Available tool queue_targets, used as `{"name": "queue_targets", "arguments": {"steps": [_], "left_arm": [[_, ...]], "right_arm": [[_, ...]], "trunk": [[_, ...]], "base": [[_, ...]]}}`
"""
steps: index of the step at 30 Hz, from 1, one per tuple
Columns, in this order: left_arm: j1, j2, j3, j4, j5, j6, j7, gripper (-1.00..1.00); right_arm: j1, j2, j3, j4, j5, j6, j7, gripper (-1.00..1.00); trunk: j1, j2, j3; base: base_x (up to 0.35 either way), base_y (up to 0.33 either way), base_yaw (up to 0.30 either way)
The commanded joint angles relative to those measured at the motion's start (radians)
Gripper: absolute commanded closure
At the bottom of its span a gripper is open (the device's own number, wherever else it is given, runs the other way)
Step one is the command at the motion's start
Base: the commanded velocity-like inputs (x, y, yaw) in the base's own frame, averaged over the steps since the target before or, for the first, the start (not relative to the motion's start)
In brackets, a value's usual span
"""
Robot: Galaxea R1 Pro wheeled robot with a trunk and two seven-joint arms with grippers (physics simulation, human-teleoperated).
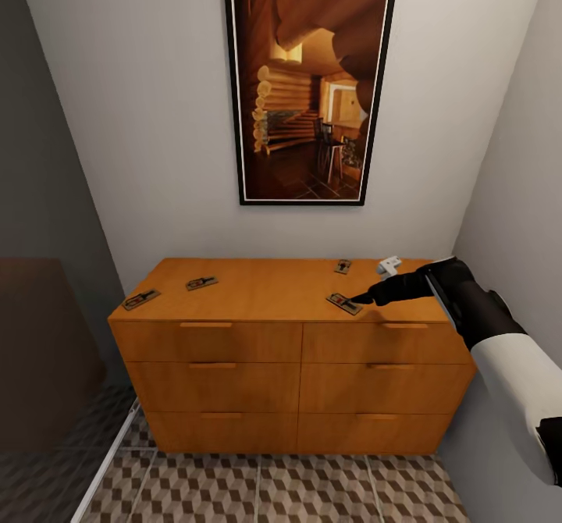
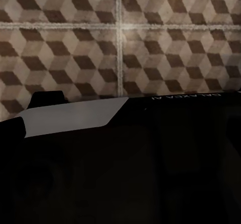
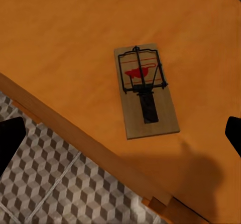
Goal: Take the four mousetraps from the cabinet in the bathroom and place them on the bathroom floor. Make sure all four end up on the same floor surface, and ensure that at least two of them are either under or directly next to the same bathroom sink.
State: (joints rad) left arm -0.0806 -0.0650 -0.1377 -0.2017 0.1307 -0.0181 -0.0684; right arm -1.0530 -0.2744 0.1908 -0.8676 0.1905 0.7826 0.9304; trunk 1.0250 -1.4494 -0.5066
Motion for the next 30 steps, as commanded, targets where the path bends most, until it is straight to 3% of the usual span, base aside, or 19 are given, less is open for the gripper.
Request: {"name": "queue_targets", "arguments": {"steps": [1,30], "left_arm": [[-0.001,0.001,-0.008,0.001,0.010,-0.002,-0.001,-1.00],[-0.001,0.001,-0.008,0.001,0.010,-0.002,-0.001,-1.00]], "right_arm": [[-0.001,-0.001,0.001,-0.001,0.010,0.001,0.008,-1.00],[-0.001,-0.009,-0.006,0.001,0.010,0.000,0.010,-1.00]], "trunk": [[0.000,-0.001,-0.001],[0.000,-0.001,-0.003]], "base": [[0.000,0.000,0.000],[0.000,0.000,0.000]]}}
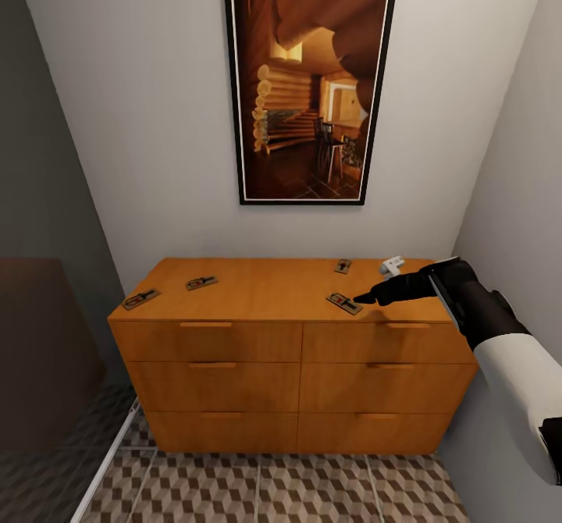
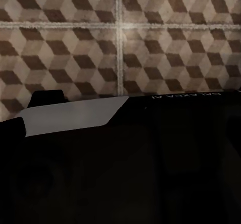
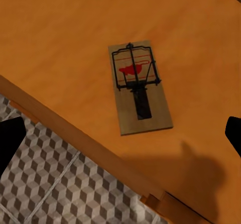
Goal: Take the four mousetraps from the cabinet in the bathroom and place them on the bathroom floor. Make sure all four end up on the same floor surface, and ensure that at least two of them are either under or directly next to the same bathroom sink.
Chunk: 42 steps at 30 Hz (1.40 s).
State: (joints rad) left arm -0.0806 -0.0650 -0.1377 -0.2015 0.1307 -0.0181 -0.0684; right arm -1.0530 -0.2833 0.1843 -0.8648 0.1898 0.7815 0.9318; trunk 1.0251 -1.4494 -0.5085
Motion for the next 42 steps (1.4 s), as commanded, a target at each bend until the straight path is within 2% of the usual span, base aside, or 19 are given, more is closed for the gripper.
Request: {"name": "queue_targets", "arguments": {"steps": [1,10,23,42], "left_arm": [[-0.001,0.001,-0.008,0.001,0.010,-0.002,-0.001,-1.00],[-0.001,0.001,-0.008,0.001,0.010,-0.002,-0.001,-1.00],[-0.001,0.001,-0.008,0.001,0.010,-0.002,-0.001,-1.00],[-0.001,0.001,-0.008,0.001,0.010,-0.002,-0.001,-1.00]], "right_arm": [[-0.001,-0.001,-0.002,-0.001,0.010,0.001,0.008,-1.00],[-0.001,-0.001,-0.053,-0.002,0.010,0.001,0.007,-1.00],[-0.001,-0.001,-0.057,-0.002,0.010,0.000,0.008,-1.00],[-0.001,-0.002,-0.060,-0.002,0.010,0.000,0.009,-1.00]], "trunk": [[0.000,-0.001,-0.002],[0.000,-0.001,-0.010],[0.000,-0.001,-0.022],[0.000,-0.001,-0.023]], "base": [[0.000,0.000,0.000],[0.000,0.000,0.000],[0.000,0.000,0.000],[0.000,0.000,0.000]]}}
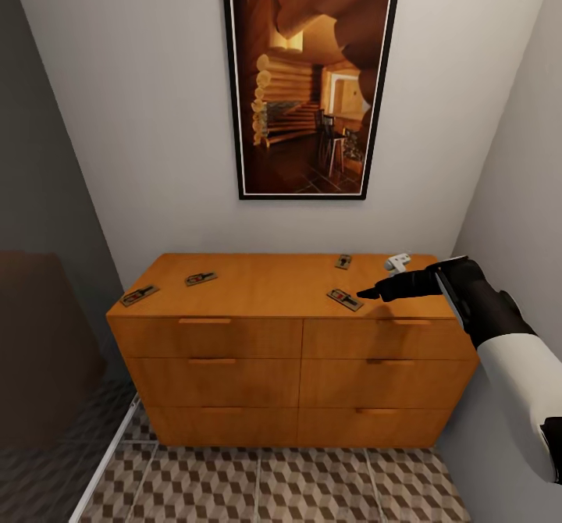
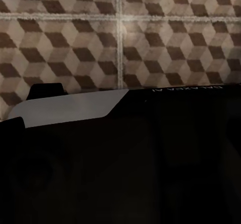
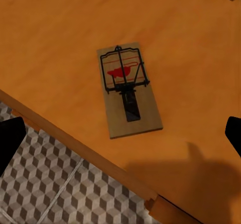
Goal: Take the four mousetraps from the cabinet in the bathroom and place them on the bathroom floor. Make sure all four end up on the same floor surface, and ensure that at least two of them are either under or directly next to the same bathroom sink.
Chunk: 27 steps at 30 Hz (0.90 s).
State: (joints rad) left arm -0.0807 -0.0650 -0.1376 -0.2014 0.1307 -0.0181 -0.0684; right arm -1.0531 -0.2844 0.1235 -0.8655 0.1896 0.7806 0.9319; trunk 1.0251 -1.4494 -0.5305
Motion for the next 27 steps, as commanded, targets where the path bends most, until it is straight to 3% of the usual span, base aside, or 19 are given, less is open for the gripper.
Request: {"name": "queue_targets", "arguments": {"steps": [1,27], "left_arm": [[-0.001,0.001,-0.008,0.000,0.010,-0.002,-0.001,-1.00],[-0.001,0.000,-0.008,0.000,0.010,-0.002,-0.001,-1.00]], "right_arm": [[-0.001,-0.001,0.001,-0.001,0.010,0.001,0.008,-1.00],[-0.001,0.000,0.000,-0.001,0.010,0.001,0.008,-1.00]], "trunk": [[0.000,-0.001,-0.001],[0.000,-0.001,-0.030]], "base": [[0.000,0.000,0.000],[0.000,0.000,0.000]]}}
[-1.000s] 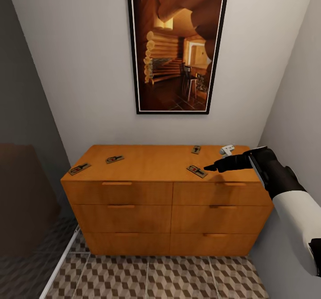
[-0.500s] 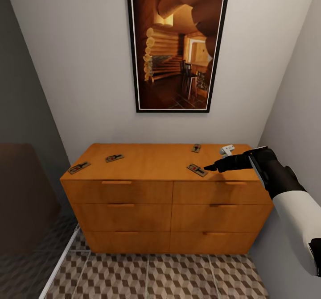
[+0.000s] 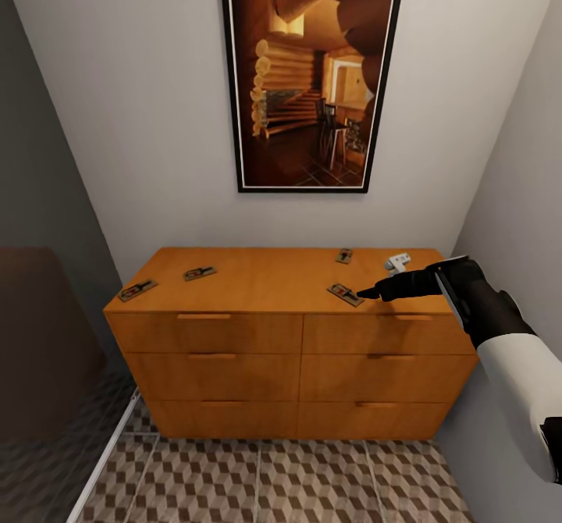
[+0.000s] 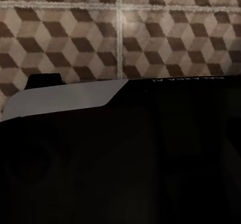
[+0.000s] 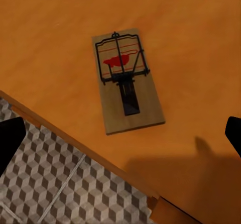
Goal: Take the four mousetraps from the cabinet in the bathroom and place them on the bathroom floor. Make sure all four end up on the same floor surface, and ensure that at least two of them are either under or directly next to the same bathroom sink.
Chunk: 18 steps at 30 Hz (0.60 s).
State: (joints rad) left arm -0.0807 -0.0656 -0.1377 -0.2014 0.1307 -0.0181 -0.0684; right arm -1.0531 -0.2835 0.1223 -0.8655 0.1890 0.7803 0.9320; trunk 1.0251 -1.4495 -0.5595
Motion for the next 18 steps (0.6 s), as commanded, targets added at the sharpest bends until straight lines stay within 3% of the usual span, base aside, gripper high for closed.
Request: {"name": "queue_targets", "arguments": {"steps": [1,7,18], "left_arm": [[-0.001,0.001,-0.008,0.000,0.010,-0.002,-0.001,-1.00],[-0.001,0.001,-0.007,0.000,0.010,-0.002,-0.001,-1.00],[-0.001,0.001,-0.008,0.000,0.010,-0.002,-0.001,-1.00]], "right_arm": [[-0.001,-0.001,0.001,-0.001,0.011,0.001,0.008,-1.00],[-0.001,-0.002,0.002,-0.001,0.011,0.001,0.008,-1.00],[-0.001,-0.002,0.001,-0.003,0.011,0.000,0.008,-1.00]], "trunk": [[0.000,-0.001,-0.002],[0.000,-0.001,-0.009],[0.000,-0.001,-0.012]], "base": [[0.000,0.000,0.000],[0.039,0.000,0.000],[0.187,0.000,0.000]]}}
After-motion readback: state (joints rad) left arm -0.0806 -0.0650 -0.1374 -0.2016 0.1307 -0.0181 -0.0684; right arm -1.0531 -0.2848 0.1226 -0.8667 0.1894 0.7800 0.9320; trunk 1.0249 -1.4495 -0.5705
